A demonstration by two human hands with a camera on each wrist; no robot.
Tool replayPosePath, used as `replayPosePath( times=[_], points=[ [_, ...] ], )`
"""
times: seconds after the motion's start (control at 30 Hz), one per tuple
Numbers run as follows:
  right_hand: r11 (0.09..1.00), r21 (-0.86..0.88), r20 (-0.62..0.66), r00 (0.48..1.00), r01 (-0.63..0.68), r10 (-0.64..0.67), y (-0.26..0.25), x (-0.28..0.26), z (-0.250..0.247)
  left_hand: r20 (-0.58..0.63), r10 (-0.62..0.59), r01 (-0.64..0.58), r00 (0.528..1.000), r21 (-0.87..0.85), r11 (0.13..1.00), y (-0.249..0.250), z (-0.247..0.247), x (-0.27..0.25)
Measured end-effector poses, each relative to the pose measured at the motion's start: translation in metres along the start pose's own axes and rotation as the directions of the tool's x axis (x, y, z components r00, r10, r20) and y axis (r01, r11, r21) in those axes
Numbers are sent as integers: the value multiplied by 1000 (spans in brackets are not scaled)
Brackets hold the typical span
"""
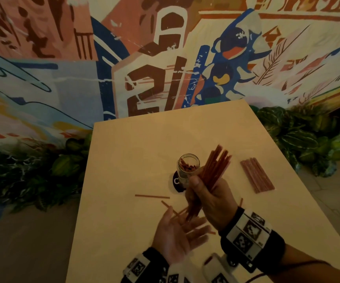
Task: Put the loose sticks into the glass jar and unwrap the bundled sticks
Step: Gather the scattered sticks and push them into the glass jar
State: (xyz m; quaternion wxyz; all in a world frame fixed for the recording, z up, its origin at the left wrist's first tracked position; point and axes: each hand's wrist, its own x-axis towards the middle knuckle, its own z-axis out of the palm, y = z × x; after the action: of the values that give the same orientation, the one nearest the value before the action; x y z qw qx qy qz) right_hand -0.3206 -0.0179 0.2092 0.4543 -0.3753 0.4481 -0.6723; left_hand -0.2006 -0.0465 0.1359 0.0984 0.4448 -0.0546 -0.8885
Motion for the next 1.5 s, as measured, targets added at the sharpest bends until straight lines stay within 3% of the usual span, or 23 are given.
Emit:
replayPosePath(
  times=[0.13, 0.33, 0.47, 0.73, 0.87, 1.03, 1.17, 1.3, 1.4, 1.5],
  points=[
    [987, -146, -18, 998, -62, 60, 18, -12, 0, 140, 155, -140, 978, -110, 984, -9, 28, -8],
    [963, -265, -35, 998, -52, 44, 10, -17, -3, 184, 202, -196, 962, -51, 979, -10, 28, -5],
    [974, -213, -30, 997, -75, 70, 3, -22, -6, 261, 272, -270, 926, -42, 962, -14, 36, -8],
    [968, -208, 60, 986, -138, 153, -8, -22, -6, 259, 332, -341, 907, -12, 940, -19, 43, -8],
    [947, -296, 58, 988, -121, 145, -8, -26, -6, 275, 276, -260, 921, -95, 961, -18, 45, -8],
    [954, -266, 28, 988, -141, 154, -5, -24, -6, 347, 336, -315, 875, -117, 942, -23, 35, -2],
    [958, -225, 39, 981, -178, 192, -4, -23, -4, 268, 373, -329, 888, -197, 924, -29, 21, 7],
    [928, -346, 56, 984, -139, 168, -4, -23, -5, 209, 374, -319, 904, -254, 913, -30, 22, 7],
    [916, -382, 42, 988, -123, 150, -2, -23, -5, 125, 340, -312, 932, -201, 929, -26, 22, 6],
    [911, -390, 23, 988, -133, 154, 0, -24, -4, 173, 295, -278, 940, -117, 953, -24, 25, -1]
  ],
)
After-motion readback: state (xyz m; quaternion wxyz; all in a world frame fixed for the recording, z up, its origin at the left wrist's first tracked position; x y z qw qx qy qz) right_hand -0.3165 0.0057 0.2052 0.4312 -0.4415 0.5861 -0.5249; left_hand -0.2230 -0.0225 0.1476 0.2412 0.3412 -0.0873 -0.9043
